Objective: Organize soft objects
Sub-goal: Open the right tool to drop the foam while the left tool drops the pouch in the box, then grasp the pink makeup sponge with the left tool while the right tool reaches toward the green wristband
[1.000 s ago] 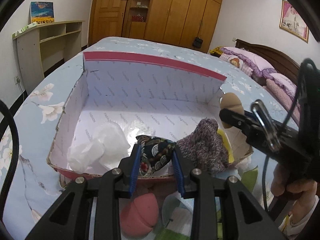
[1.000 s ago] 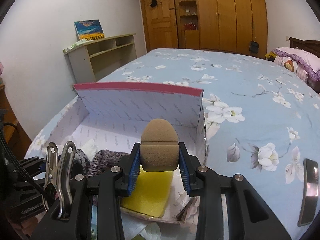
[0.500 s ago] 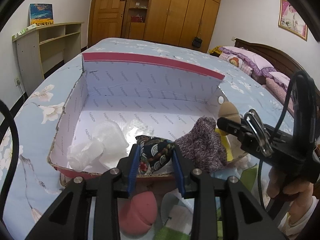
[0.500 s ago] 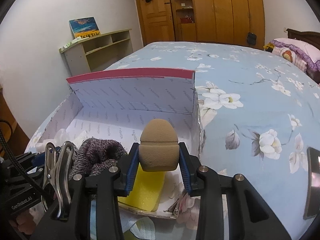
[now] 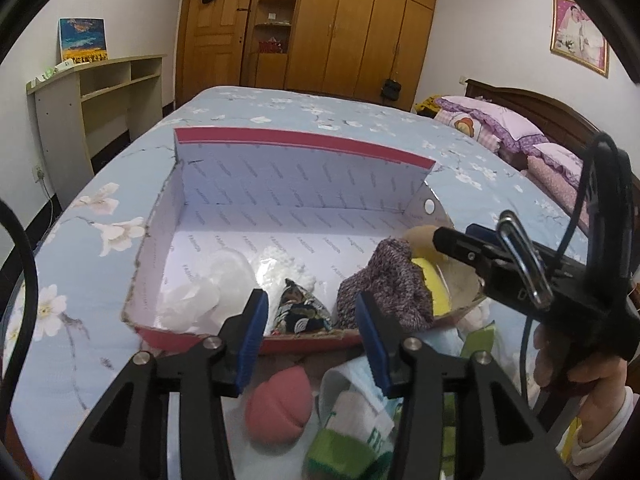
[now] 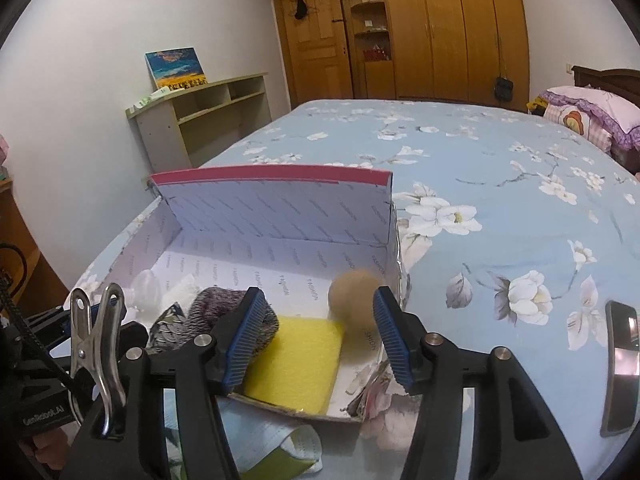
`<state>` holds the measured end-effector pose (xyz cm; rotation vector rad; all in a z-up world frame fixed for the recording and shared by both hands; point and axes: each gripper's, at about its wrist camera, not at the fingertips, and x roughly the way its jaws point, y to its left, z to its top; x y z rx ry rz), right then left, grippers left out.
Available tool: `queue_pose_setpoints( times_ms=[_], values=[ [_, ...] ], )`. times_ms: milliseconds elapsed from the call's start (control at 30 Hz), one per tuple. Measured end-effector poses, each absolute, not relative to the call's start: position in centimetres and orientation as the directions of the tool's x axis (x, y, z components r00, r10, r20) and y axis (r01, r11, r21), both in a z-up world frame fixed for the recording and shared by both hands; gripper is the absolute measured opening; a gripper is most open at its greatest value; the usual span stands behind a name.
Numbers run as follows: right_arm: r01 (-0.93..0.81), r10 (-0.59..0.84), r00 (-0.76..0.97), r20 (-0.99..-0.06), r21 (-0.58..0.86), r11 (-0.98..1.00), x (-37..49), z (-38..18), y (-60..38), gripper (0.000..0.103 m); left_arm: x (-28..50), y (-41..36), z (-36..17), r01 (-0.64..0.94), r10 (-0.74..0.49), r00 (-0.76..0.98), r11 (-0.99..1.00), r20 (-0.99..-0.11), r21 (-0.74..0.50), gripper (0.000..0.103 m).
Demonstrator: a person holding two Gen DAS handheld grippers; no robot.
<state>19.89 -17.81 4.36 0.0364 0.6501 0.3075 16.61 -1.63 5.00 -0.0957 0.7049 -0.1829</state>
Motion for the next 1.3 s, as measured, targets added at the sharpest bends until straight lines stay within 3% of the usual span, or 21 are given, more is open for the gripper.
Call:
queue_pose_setpoints(
  times_ms=[567, 1133, 1300],
  values=[
    [-0.264, 0.294, 0.757, -0.584, 0.138, 0.955, 13.4, 5.1, -18.4, 0.058, 12.6, -0.1, 4.0, 0.110, -0.173, 0.726, 0.985, -0.666, -0.135, 0.048],
    [-0.280, 0.339, 0.707, -0.621, 0.195, 0.940, 9.3, 2.0, -17.8, 0.058, 13.6, -0.5, 1.1, 0.076, -0.168, 0.684, 0.984, -0.709, -0.160, 0.048],
    [-0.285, 0.348, 0.701, -0.623, 0.204, 0.937, 9.2, 1.7, -17.6, 0.058, 13.5, 0.1, 0.7, 0.070, -0.186, 0.678, 0.979, -0.711, -0.189, 0.038]
  ],
)
